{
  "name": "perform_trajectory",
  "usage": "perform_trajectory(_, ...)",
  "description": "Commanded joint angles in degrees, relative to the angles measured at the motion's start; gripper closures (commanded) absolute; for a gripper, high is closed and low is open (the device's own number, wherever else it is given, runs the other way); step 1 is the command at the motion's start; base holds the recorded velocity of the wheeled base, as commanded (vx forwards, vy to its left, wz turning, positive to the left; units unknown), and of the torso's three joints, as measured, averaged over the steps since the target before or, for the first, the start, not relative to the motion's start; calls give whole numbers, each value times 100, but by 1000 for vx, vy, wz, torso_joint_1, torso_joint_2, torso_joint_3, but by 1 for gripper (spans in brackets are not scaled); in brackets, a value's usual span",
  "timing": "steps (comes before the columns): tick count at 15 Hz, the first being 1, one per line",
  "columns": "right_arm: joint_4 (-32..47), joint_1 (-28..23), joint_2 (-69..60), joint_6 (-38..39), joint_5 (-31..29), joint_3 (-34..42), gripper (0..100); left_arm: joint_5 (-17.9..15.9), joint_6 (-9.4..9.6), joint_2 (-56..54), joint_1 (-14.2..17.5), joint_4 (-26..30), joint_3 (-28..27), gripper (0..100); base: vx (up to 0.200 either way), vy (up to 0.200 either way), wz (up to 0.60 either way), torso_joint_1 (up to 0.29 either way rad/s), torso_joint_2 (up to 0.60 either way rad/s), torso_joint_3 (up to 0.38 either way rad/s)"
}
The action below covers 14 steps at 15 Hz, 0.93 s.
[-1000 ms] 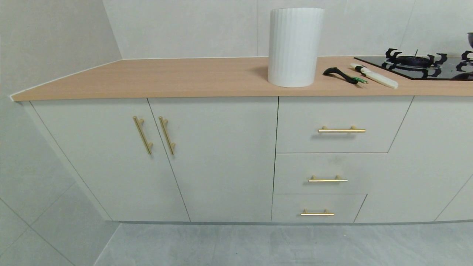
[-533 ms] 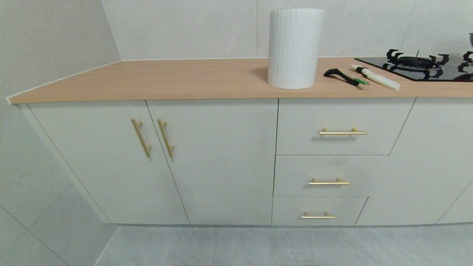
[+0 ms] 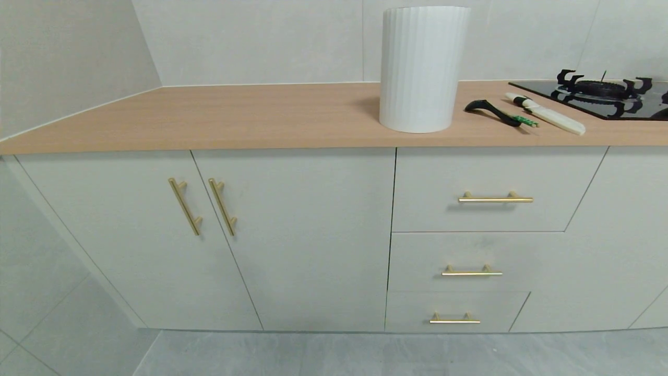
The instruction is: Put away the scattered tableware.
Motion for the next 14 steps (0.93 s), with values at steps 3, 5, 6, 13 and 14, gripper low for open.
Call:
perform_trajectory(3,0,6,7,18,2,0,0,2,-5,7,0,0,0,0,0,0,0,0,0,0)
perform_trajectory(5,0,-3,7,26,2,0,0,2,-5,7,0,0,0,0,0,0,0,0,0,0)
perform_trajectory(6,0,-3,7,26,2,0,0,2,-5,7,0,0,0,0,0,0,0,0,0,0)
perform_trajectory(13,26,85,359,149,90,-809,0,2,-5,7,0,0,0,0,0,0,0,0,0,0)
perform_trajectory(14,53,252,842,264,195,-1116,0,2,-5,7,0,0,0,0,0,0,0,0,0,0)
